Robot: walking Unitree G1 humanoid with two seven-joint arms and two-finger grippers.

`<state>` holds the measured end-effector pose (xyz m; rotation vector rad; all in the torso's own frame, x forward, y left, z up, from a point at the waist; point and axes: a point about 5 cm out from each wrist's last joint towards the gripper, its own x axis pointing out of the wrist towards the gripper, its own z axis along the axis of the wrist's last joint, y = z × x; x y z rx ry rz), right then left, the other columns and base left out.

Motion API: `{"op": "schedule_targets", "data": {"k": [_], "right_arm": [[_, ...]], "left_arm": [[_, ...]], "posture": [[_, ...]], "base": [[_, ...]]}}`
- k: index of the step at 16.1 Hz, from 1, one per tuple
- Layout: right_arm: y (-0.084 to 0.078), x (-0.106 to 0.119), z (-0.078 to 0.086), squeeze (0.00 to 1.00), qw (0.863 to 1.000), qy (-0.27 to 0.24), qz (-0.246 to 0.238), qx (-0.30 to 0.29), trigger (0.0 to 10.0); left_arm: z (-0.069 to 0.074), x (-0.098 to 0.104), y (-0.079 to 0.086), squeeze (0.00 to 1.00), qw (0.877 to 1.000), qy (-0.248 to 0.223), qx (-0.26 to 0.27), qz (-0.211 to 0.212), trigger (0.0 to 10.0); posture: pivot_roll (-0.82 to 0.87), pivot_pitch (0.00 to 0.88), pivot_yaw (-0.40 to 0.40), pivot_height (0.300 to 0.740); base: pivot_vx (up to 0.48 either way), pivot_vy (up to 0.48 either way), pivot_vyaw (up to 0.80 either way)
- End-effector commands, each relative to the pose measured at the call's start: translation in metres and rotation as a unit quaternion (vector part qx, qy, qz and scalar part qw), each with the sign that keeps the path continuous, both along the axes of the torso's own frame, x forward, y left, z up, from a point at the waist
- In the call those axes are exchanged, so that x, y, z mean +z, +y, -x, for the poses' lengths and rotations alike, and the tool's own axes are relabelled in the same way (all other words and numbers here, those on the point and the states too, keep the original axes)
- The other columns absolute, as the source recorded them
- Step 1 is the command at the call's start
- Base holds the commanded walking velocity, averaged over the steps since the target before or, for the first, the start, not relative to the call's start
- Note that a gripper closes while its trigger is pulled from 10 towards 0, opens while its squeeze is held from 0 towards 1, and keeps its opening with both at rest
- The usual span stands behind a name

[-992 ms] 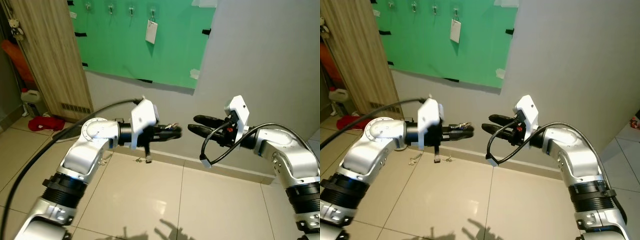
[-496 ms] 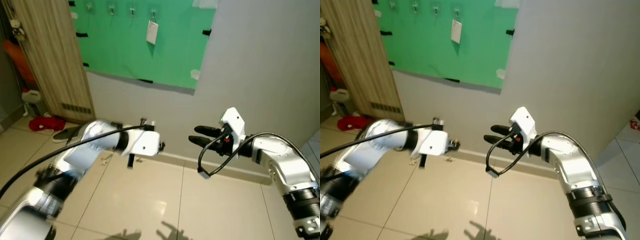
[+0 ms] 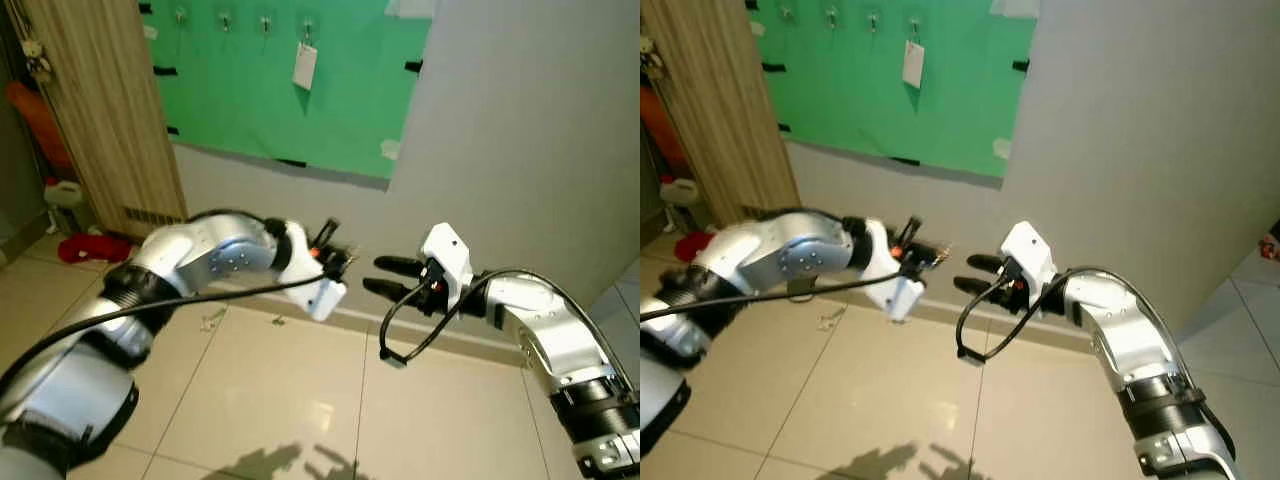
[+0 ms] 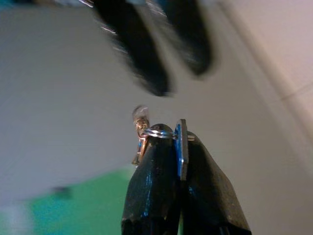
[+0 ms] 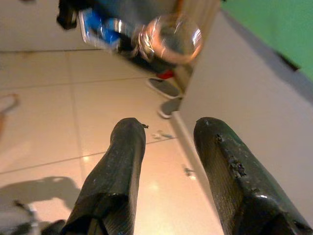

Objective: Hang keys on a hook

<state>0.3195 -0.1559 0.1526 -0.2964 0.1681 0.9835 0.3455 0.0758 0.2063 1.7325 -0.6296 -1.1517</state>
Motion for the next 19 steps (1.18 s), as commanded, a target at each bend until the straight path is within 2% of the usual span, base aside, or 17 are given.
{"op": "schedule_targets", "data": {"k": [1,2,4,7,11,15,16,17,19], "right_arm": [[-0.001,0.014,-0.004,0.00,0.999,-0.042,0.015,-0.006,10.0],[-0.001,0.018,-0.005,0.00,0.998,-0.057,0.020,-0.010,10.0],[-0.001,0.024,-0.007,0.00,0.996,-0.084,0.030,-0.017,10.0],[-0.009,0.030,-0.005,0.00,0.998,-0.066,0.014,-0.007,10.0],[-0.022,0.041,-0.011,0.00,0.996,-0.079,0.003,-0.036,10.0],[-0.012,0.039,-0.013,0.00,0.996,-0.073,-0.018,-0.039,10.0],[-0.011,0.038,-0.016,0.00,0.996,-0.063,-0.034,-0.056,10.0],[-0.011,0.038,-0.020,0.00,0.994,-0.037,-0.070,-0.082,10.0],[-0.009,0.037,-0.019,0.00,0.990,0.004,-0.109,-0.083,10.0]], "left_arm": [[0.001,0.008,-0.007,0.00,0.997,-0.065,-0.040,0.026,10.0],[0.000,0.011,-0.006,0.00,0.993,-0.097,-0.053,0.036,10.0],[0.000,0.016,-0.004,0.00,0.988,-0.118,-0.072,0.071,10.0],[-0.004,0.007,0.005,0.00,0.984,-0.137,-0.080,0.078,10.0],[-0.004,0.003,0.007,0.00,0.983,-0.138,-0.085,0.088,10.0],[-0.004,-0.001,0.005,0.00,0.981,-0.136,-0.093,0.104,10.0],[-0.004,-0.002,0.004,0.00,0.981,-0.134,-0.095,0.105,10.0],[-0.003,-0.003,0.003,0.00,0.981,-0.133,-0.097,0.106,10.0],[-0.003,-0.005,0.003,0.00,0.981,-0.130,-0.098,0.108,10.0]], "posture": [[-0.07,0.000,-0.030,0.740],[-0.07,0.000,-0.032,0.740],[-0.07,0.000,-0.038,0.740],[-0.06,0.000,-0.045,0.740],[-0.06,0.000,-0.052,0.740],[-0.06,0.000,-0.053,0.740],[-0.07,0.000,-0.054,0.740],[-0.07,0.000,-0.055,0.740],[-0.06,0.000,-0.056,0.740]], "base": [[0.000,0.000,0.00],[0.000,0.000,0.00],[0.000,0.000,0.00],[0.000,0.000,0.00],[0.000,0.000,0.00],[0.000,0.000,0.00],[0.000,0.000,0.00],[0.000,0.000,0.00],[0.000,0.000,0.00]]}}
